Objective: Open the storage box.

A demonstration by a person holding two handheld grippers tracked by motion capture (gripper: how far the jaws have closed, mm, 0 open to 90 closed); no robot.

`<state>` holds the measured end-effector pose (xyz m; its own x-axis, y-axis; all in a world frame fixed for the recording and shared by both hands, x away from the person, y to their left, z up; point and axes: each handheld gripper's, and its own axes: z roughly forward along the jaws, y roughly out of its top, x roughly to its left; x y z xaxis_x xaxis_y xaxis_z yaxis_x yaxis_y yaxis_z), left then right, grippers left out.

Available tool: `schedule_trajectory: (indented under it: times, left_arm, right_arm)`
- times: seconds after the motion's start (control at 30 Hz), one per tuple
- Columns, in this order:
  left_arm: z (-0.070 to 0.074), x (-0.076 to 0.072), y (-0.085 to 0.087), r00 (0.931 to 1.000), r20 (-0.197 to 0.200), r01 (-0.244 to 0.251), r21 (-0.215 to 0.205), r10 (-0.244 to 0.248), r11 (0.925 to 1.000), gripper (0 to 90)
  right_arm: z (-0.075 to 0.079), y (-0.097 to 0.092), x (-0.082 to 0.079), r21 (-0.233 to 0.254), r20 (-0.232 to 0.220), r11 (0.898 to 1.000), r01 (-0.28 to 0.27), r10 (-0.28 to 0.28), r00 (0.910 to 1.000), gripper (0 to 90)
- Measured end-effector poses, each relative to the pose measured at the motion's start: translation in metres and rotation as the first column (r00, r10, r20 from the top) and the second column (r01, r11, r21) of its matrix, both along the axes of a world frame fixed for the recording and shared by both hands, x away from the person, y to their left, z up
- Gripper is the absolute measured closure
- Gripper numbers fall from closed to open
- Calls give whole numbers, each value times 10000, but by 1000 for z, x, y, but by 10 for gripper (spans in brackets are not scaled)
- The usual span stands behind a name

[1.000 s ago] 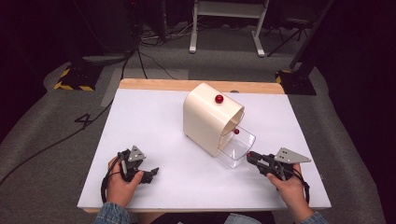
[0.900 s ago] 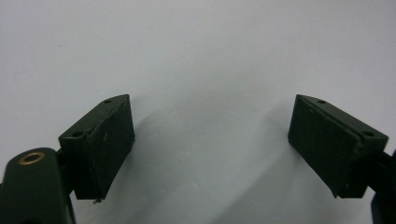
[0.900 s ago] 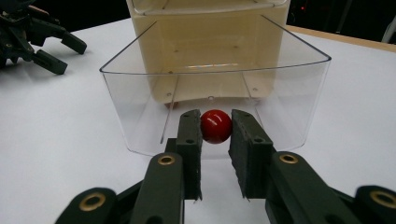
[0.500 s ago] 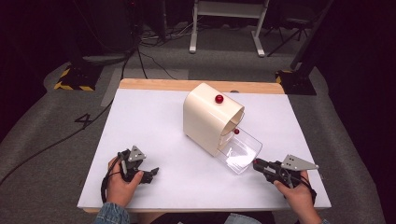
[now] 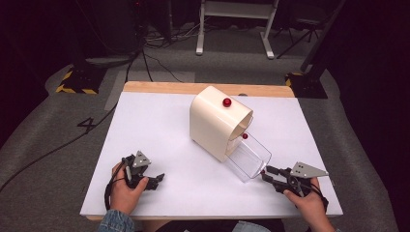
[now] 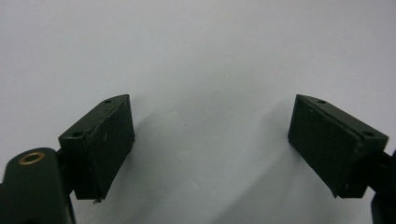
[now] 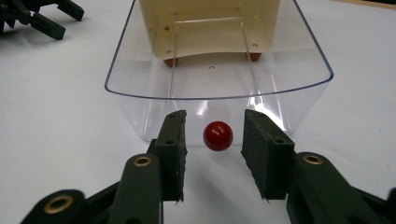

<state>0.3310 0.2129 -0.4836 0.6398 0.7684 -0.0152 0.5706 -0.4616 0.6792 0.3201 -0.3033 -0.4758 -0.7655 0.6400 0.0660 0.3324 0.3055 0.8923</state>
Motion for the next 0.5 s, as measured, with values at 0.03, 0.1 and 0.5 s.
schedule_trajectory:
  times: [0.03, 0.1, 0.5]
  left_arm:
    - [0, 0, 0, 10000, 6, 3, 2, -3, 10000, 146]
    - [0, 0, 0, 10000, 6, -3, -7, 3, 10000, 146]
    - [0, 0, 0, 10000, -20, -20, -23, 20, 10000, 146]
  right_arm:
    - [1, 0, 0, 3, 34, 10000, 13, -13, 10000, 590]
    - [4, -1, -1, 50, 122, 10000, 58, -59, 9999, 583]
    - [41, 8, 7, 519, 693, 9985, 151, -187, 9974, 556]
